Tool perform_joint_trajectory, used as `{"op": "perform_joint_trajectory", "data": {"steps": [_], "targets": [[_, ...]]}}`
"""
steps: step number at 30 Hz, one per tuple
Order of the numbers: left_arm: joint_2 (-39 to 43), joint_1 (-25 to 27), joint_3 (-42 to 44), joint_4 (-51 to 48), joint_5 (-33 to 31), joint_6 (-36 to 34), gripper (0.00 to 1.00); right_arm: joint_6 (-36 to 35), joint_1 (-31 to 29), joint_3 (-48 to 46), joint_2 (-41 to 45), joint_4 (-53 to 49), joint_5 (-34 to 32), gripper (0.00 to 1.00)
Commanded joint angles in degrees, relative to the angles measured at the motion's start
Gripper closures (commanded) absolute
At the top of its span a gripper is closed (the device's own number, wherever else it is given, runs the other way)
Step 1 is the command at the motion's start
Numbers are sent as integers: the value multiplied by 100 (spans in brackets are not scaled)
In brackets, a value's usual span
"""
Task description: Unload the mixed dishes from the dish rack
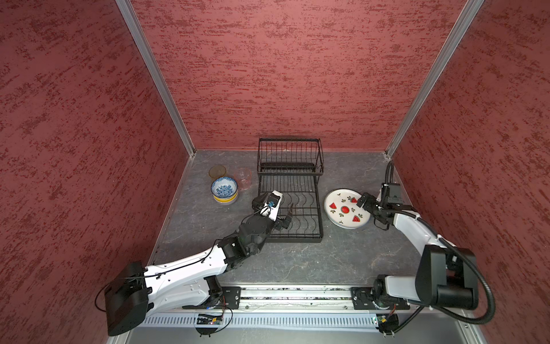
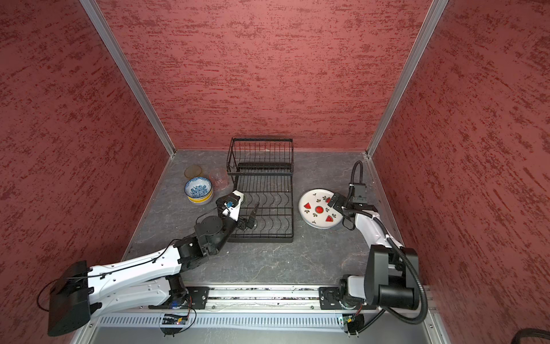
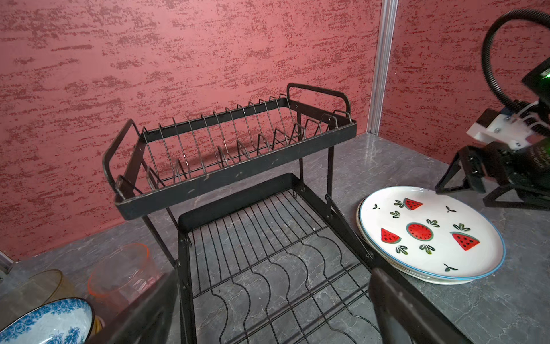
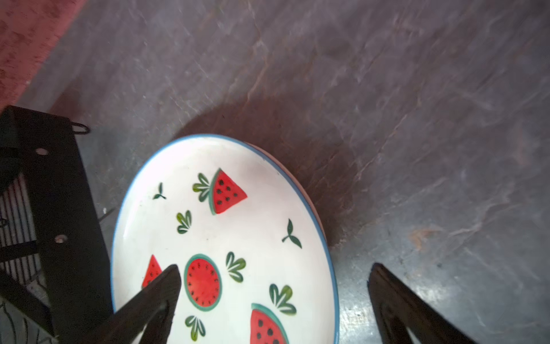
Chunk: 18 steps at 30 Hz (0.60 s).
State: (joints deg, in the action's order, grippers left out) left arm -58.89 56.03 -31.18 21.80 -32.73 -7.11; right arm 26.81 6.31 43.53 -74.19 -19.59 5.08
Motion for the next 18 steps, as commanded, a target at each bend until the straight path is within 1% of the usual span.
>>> {"op": "perform_joint_trajectory", "data": {"steps": [1, 3, 8, 11, 13, 16, 18], "targets": [[57, -294, -122, -222, 239, 387, 0, -389, -49, -113, 639, 792, -317, 1], [-5, -546, -259, -444, 350, 540, 0, -487, -60, -252, 918, 1229, -294, 1], [-31, -1235, -615, -920, 579, 646, 0, -819, -116, -648, 1251, 2307, -299, 1], [107, -1669, -650, -1064, 592, 590, 0, -1076, -178, -1140, 1433, 3250, -546, 1], [237, -2054, -571, -1064, 639, 644, 0, -1232, -247, -1564, 1542, 3995, -838, 1], [339, -2677, -292, -859, 860, 711, 0, -1415, -336, -2153, 1592, 5001, -1358, 1], [368, -3041, -87, -729, 1042, 681, 1, -1606, -366, -2456, 1575, 5537, -1470, 1]]}}
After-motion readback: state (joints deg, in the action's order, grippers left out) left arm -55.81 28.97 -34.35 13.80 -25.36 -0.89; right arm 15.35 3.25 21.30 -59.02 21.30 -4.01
